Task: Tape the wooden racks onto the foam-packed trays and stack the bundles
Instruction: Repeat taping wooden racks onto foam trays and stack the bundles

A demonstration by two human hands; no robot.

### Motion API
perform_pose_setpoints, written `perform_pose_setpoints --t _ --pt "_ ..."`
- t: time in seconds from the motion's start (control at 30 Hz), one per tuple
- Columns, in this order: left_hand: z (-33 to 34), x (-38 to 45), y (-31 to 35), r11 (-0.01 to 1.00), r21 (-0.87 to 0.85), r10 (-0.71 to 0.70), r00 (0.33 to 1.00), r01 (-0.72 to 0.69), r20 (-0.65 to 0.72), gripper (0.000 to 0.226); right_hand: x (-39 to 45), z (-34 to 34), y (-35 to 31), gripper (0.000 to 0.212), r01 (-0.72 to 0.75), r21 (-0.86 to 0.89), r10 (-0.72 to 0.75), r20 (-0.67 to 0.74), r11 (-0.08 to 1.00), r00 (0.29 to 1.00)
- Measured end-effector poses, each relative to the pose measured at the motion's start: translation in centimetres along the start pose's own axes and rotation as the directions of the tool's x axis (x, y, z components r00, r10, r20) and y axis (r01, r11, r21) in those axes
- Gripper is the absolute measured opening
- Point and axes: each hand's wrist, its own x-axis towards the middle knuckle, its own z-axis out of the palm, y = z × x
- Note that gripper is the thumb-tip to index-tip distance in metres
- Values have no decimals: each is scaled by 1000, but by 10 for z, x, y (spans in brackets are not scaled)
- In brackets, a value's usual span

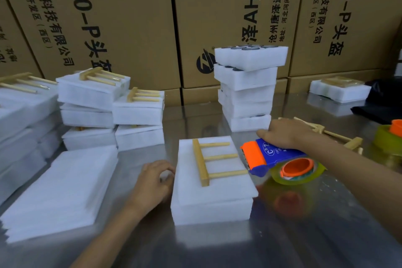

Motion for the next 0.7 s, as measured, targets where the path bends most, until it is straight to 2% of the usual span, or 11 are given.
perform_pose_setpoints --t 0.07,0.1,0.2,0.23,0.33,0.4,0.43,0.5,0.53,0.57,0.7 --pt "-9 3 -1 989 147 -24 1000 24 -4 17 2 1 3 50 -2 31 2 8 1000 1000" --pt "-16 6 2 985 168 -45 999 49 -29 18 2 2 5 50 -2 50 2 5 999 1000" --pt "-36 22 37 999 -36 -23 974 15 -224 24 2 2 10 47 -15 109 15 -1 994 1000" --pt "-39 30 55 995 -94 4 972 -27 -237 24 1 1 11 45 -18 119 17 3 993 1000" --pt "-28 58 116 970 -187 139 986 -155 -94 25 1 0 12 46 -12 129 12 3 992 1000" --pt "-8 70 149 964 -214 175 983 -159 55 26 -2 0 16 47 -22 137 27 -30 990 999" --pt "6 73 158 974 -169 175 976 -153 126 27 -4 0 19 46 -33 142 41 -55 989 998" --pt "34 75 161 979 106 143 959 -173 246 29 -8 0 26 47 -43 173 59 -89 984 994" --pt "45 74 155 947 261 109 953 -186 282 33 -8 0 30 49 -39 205 59 -91 978 994" --pt "51 74 149 920 346 77 950 -185 303 38 -9 1 33 51 -35 241 57 -83 970 995" --pt "53 77 139 909 350 82 921 -226 380 47 -6 4 40 59 -32 303 49 -46 953 998"
